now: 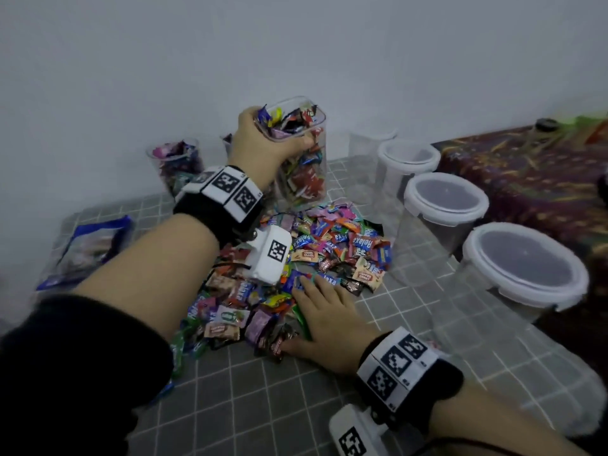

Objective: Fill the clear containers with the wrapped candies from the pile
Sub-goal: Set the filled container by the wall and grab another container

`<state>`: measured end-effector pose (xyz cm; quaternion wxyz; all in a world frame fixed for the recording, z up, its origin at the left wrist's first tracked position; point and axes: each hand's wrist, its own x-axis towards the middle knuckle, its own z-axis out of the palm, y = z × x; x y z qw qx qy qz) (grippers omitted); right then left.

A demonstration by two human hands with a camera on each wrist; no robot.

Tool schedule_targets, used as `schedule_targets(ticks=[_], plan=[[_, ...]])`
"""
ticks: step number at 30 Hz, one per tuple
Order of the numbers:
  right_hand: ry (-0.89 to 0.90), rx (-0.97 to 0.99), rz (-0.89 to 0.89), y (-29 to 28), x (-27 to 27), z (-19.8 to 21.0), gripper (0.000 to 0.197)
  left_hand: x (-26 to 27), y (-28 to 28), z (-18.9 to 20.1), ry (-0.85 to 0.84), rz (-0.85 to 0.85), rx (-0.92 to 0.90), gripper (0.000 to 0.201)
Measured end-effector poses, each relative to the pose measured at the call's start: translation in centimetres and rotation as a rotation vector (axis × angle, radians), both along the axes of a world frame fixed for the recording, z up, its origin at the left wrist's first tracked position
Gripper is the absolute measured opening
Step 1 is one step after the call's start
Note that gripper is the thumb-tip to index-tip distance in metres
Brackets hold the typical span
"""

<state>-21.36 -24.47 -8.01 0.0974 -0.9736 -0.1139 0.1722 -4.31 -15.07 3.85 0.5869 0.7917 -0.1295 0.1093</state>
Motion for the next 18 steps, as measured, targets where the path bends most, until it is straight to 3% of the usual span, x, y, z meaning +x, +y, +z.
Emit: schedule_targets(ticks=[7, 15, 18], plan=[[-0.035, 0.046, 0.007, -0.2, 0.3, -0.4, 0.09, 7.1, -5.2, -3.4, 0.042, 0.133, 0.039, 0.082], [-0.063, 0.103, 0.019, -0.4, 0.3, -0.5, 0.089, 9.8, -6.6, -4.9, 0.115, 0.144, 0.158, 0.083], [-0.05, 0.098, 0.02, -0.4, 0.4, -0.4, 0.09, 9.7, -6.2, -4.1, 0.206, 0.11, 0.22, 0.101]])
